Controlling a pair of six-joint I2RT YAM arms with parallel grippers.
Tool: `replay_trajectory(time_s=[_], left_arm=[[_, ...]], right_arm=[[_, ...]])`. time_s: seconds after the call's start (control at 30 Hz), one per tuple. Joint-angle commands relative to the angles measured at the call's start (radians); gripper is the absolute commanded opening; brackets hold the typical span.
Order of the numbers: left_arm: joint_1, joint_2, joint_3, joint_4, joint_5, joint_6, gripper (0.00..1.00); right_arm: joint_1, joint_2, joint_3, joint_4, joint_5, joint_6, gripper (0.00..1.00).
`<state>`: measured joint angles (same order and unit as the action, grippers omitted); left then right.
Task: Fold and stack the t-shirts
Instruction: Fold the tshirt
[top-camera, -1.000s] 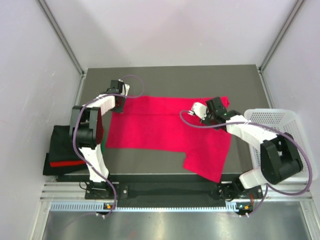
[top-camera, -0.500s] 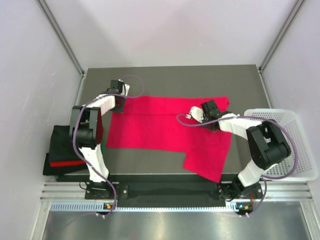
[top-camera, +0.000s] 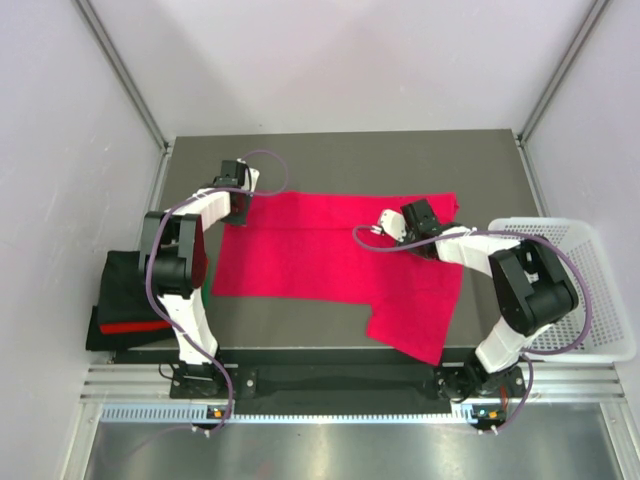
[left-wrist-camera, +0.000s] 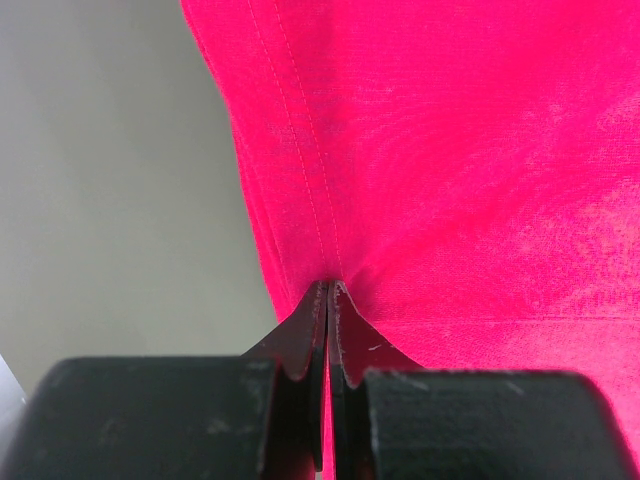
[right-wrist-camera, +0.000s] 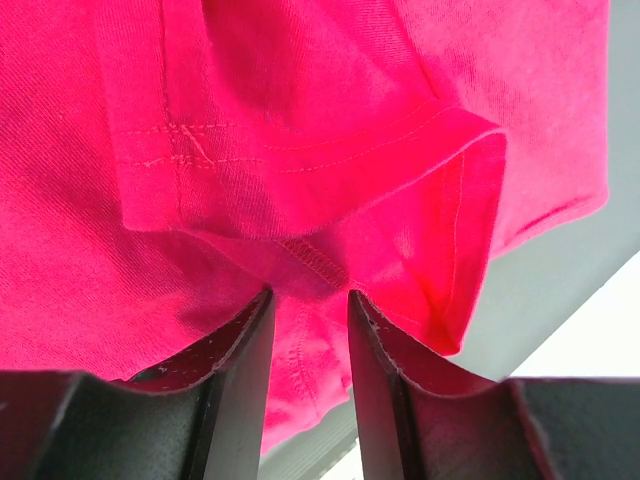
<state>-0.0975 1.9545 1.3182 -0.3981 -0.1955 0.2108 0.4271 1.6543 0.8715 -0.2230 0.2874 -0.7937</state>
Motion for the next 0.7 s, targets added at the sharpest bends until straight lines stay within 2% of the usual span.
replay_trajectory(time_s=[0.0, 0.43, 0.57, 0.67], left_arm=[[0.005, -0.012, 0.0, -0.001, 0.004, -0.004, 0.0], [0.005, -0.016, -0.004, -0.002, 0.007, -0.005, 0.01], [0.005, -0.014, -0.004, -0.001, 0.007, -0.007, 0.0], [0.007, -0.012, -0.004, -0.001, 0.007, -0.004, 0.01]], right_arm=[[-0.008, 0.009, 0.04, 0.039, 0.021, -0.01, 0.36], [-0.008, 0.061, 0.06, 0.08, 0.047, 0.002, 0.29], [-0.007, 0.05, 0.064, 0.062, 0.041, 0.013, 0.21], [-0.007, 0.021, 0.061, 0.042, 0.036, 0.025, 0.07]])
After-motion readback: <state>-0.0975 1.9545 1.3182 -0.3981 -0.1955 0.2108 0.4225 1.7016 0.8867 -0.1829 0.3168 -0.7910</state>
